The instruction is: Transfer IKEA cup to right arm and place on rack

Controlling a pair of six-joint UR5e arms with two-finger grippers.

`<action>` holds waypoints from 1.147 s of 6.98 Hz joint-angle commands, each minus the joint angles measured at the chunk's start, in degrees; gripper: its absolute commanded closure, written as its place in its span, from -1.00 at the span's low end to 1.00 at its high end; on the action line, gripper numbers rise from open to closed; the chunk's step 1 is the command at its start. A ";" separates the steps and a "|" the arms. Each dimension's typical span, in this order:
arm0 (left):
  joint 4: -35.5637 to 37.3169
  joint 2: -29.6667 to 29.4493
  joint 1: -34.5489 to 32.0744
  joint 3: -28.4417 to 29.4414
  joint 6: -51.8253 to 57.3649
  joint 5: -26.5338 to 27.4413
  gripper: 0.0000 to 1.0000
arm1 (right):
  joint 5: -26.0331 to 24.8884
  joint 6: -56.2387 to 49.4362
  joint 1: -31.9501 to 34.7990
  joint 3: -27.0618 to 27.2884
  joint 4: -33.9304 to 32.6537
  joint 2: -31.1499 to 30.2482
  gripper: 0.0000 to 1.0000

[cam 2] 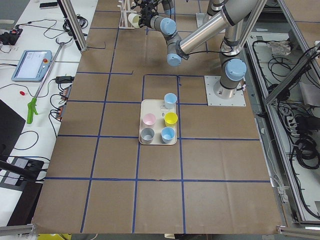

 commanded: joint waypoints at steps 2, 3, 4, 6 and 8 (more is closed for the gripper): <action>0.00 0.00 0.00 0.00 0.00 0.00 1.00 | -0.09 0.00 1.20 -2.51 0.00 2.17 -0.98; 0.00 -0.09 0.00 0.00 -0.09 0.00 1.00 | -0.18 0.00 1.55 -2.60 0.26 2.18 -0.98; 0.00 0.00 0.00 0.00 -0.09 0.00 1.00 | -0.18 0.00 1.72 -3.04 0.79 2.18 -0.98; 0.00 0.00 0.00 0.00 -0.09 0.00 1.00 | -0.18 0.00 1.90 -4.01 0.88 2.96 -0.98; 0.00 -0.09 0.00 0.00 -0.09 0.00 1.00 | -0.27 0.09 2.51 -5.14 0.88 3.84 -0.98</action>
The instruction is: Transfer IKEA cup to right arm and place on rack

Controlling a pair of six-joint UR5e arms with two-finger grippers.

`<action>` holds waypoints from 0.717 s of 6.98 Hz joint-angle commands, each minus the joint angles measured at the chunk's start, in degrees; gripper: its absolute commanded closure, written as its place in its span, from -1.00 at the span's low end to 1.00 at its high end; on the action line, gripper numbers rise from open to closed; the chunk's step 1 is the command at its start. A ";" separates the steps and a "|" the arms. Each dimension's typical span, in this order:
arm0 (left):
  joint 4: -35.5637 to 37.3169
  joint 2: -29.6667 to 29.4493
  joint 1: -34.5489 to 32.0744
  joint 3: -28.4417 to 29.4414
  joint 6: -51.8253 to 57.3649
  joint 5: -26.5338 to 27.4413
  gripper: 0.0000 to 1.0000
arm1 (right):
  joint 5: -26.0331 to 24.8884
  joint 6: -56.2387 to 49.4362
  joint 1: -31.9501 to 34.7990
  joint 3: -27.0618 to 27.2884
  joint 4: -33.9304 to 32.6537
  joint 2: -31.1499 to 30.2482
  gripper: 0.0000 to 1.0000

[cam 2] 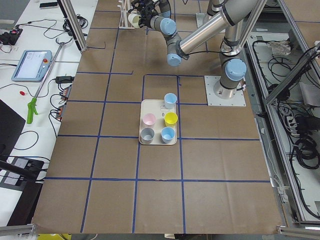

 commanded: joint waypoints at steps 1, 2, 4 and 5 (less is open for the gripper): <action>0.00 0.06 0.00 0.00 0.00 0.00 1.00 | -0.67 -0.03 0.95 -1.33 0.10 1.40 -0.98; 0.00 0.06 0.00 0.09 0.00 0.00 1.00 | -0.76 -0.03 1.04 -1.34 0.18 1.50 -0.97; 0.00 0.06 0.00 0.09 0.00 0.09 1.00 | -0.85 -0.03 1.05 -1.34 0.27 1.50 -0.88; 0.00 0.06 0.00 0.09 0.00 0.09 1.00 | -0.85 0.23 1.05 -1.34 0.36 1.24 -0.86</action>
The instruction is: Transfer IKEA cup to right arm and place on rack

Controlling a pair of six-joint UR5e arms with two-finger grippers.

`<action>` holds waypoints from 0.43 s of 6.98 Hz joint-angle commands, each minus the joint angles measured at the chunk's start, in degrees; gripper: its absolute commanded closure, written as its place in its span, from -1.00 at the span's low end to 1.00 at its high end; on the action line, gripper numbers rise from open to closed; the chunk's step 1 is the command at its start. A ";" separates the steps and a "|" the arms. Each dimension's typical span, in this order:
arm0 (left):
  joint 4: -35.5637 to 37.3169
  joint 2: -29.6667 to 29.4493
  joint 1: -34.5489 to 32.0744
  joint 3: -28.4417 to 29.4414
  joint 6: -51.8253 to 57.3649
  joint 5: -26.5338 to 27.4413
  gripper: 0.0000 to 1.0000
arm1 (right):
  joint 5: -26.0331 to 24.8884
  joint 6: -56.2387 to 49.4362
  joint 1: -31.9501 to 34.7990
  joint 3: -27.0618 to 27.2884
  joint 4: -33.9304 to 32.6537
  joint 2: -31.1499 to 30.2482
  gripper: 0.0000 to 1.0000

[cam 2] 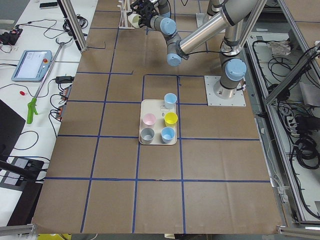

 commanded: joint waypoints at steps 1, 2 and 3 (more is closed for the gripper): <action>0.00 0.00 0.00 0.00 -0.09 0.03 1.00 | 0.05 1.33 0.02 -0.10 0.08 -0.25 -0.86; 0.09 0.09 0.00 0.00 -0.87 0.03 1.00 | 0.05 1.52 0.02 -0.10 0.08 -0.34 -0.86; 0.00 0.00 0.00 0.35 -0.88 0.03 1.00 | 0.05 1.61 0.02 -0.19 0.08 -0.43 -0.86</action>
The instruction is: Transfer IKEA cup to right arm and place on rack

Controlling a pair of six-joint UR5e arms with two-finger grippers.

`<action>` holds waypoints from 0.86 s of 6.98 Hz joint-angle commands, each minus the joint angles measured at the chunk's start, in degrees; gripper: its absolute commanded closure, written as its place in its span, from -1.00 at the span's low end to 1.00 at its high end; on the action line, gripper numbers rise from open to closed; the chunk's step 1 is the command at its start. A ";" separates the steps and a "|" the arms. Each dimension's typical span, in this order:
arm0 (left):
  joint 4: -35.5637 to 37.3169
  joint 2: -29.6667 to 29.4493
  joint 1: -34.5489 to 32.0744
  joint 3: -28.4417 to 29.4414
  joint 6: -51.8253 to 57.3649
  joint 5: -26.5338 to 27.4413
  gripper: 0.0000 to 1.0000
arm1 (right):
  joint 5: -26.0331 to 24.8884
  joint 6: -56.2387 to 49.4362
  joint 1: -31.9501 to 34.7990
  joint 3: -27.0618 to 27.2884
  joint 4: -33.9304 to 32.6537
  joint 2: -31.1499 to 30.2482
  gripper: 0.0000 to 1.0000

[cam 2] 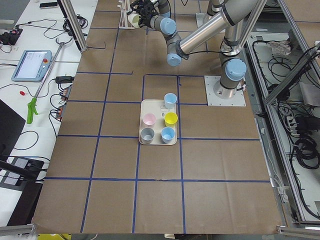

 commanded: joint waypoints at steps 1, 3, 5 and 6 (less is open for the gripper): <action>-0.04 0.05 0.00 0.23 -0.34 0.00 1.00 | 0.01 0.41 0.00 -0.07 0.00 -0.11 -0.76; -0.04 0.05 -0.09 0.23 -0.51 0.00 1.00 | 0.62 0.59 0.00 -0.16 0.00 -0.37 -0.50; -0.04 -0.04 0.00 0.23 -0.60 0.00 1.00 | 0.89 1.12 0.00 -0.16 -0.09 -0.37 -0.37; -0.04 0.05 -0.09 0.23 -0.60 0.00 0.92 | 0.97 1.12 0.00 -0.16 -0.09 -0.46 -0.20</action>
